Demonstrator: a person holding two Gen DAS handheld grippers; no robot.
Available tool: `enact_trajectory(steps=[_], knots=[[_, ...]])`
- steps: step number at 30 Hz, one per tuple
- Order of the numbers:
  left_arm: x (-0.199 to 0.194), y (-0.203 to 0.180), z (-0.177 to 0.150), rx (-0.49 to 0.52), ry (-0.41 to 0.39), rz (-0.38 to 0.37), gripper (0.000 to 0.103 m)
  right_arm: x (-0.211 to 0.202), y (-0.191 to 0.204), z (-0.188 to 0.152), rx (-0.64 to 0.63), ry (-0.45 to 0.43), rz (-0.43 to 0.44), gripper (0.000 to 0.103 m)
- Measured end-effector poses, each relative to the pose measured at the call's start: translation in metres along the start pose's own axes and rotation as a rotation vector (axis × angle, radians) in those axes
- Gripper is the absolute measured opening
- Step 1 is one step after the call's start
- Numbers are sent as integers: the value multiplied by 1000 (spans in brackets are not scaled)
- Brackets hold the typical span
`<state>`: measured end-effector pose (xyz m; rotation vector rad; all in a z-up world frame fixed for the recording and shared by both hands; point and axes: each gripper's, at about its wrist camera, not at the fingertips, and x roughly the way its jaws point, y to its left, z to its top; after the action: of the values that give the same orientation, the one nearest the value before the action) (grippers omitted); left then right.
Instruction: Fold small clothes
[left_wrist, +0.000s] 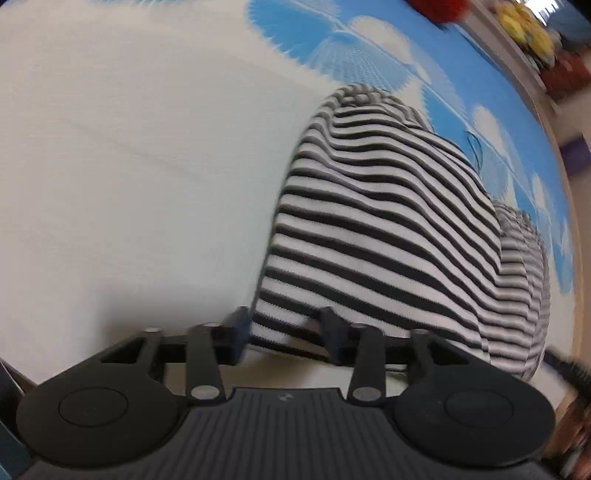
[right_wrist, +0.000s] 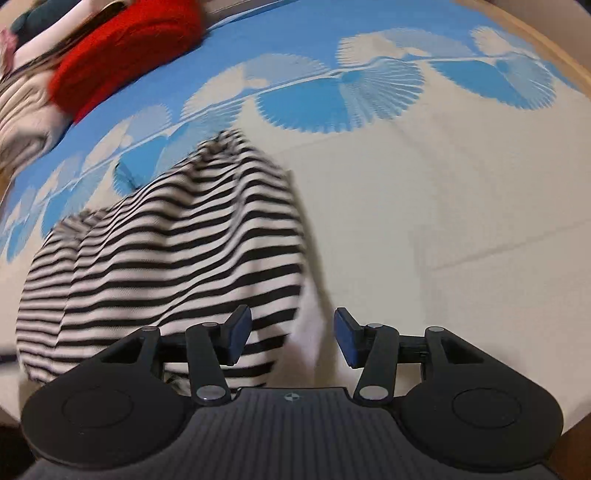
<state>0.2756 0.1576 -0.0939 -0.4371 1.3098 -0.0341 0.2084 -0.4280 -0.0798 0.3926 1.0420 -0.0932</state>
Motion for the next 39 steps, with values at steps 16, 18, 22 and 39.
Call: enact_trajectory(steps=[16, 18, 22, 39], knots=[[-13, 1, -1, 62, -63, -56, 0, -30, -17, 4, 96, -82, 207, 7], [-29, 18, 0, -10, -118, -87, 0, -49, -31, 5, 141, -148, 264, 5], [-11, 27, -7, 19, 2, 32, 0, -23, -42, -7, 102, 38, 51, 0], [-31, -63, -20, 253, -150, -155, 22, 5, -7, -16, 14, 93, 69, 48]])
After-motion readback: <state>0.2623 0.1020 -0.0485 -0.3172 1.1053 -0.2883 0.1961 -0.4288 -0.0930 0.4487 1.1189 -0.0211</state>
